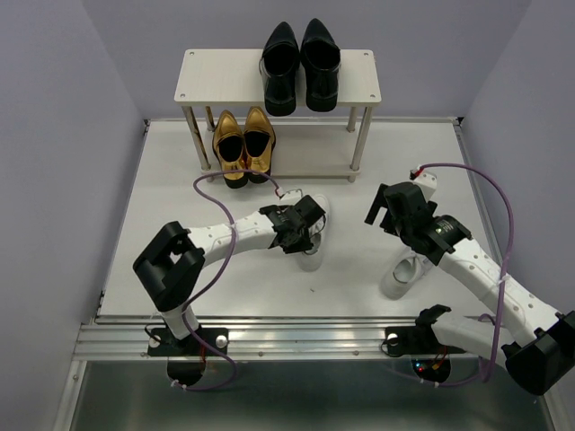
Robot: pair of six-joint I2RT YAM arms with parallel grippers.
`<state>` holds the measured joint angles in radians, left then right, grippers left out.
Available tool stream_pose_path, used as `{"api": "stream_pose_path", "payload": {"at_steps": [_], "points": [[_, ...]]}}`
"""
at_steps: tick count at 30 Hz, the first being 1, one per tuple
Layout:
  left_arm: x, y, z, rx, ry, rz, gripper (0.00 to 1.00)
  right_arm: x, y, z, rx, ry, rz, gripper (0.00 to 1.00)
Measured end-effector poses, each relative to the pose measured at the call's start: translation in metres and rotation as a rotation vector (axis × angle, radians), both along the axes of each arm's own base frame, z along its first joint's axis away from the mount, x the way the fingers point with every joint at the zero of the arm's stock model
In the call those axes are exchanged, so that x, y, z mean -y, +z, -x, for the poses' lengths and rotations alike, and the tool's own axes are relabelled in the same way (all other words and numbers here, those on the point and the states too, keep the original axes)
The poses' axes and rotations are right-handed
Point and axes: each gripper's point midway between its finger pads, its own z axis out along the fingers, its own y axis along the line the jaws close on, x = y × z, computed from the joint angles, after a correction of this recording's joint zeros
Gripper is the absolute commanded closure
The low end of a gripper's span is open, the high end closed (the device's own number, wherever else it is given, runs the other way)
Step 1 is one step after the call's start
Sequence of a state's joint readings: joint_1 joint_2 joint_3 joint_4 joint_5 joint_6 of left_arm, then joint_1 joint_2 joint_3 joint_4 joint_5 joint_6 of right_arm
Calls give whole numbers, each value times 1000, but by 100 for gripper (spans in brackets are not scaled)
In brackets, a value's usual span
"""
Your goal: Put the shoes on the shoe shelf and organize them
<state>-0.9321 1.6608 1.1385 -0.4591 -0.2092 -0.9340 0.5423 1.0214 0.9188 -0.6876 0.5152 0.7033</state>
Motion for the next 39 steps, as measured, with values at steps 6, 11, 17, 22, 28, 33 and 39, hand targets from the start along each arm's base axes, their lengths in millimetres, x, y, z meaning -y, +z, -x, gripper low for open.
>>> {"api": "stream_pose_path", "payload": {"at_steps": [6,11,17,22,28,33,39], "points": [[4,-4,0,-6,-31,-31,100,0,0,0,0,0,1,0],[-5,10,-1,-5,-28,-90,100,0,0,1,0,0,1,0],[-5,54,-17,64,-2,-99,100,1,1,1,6,2,0,0],[-8,84,-35,119,26,-72,100,1,1,1,6,3,0,0],[-25,100,-61,148,82,-70,100,1,6,2,19,4,-6,0],[-38,112,-85,182,132,-54,100,2,6,2,21,5,-7,0],[-44,121,-109,237,171,-26,100,1,6,2,20,5,-7,0]]}}
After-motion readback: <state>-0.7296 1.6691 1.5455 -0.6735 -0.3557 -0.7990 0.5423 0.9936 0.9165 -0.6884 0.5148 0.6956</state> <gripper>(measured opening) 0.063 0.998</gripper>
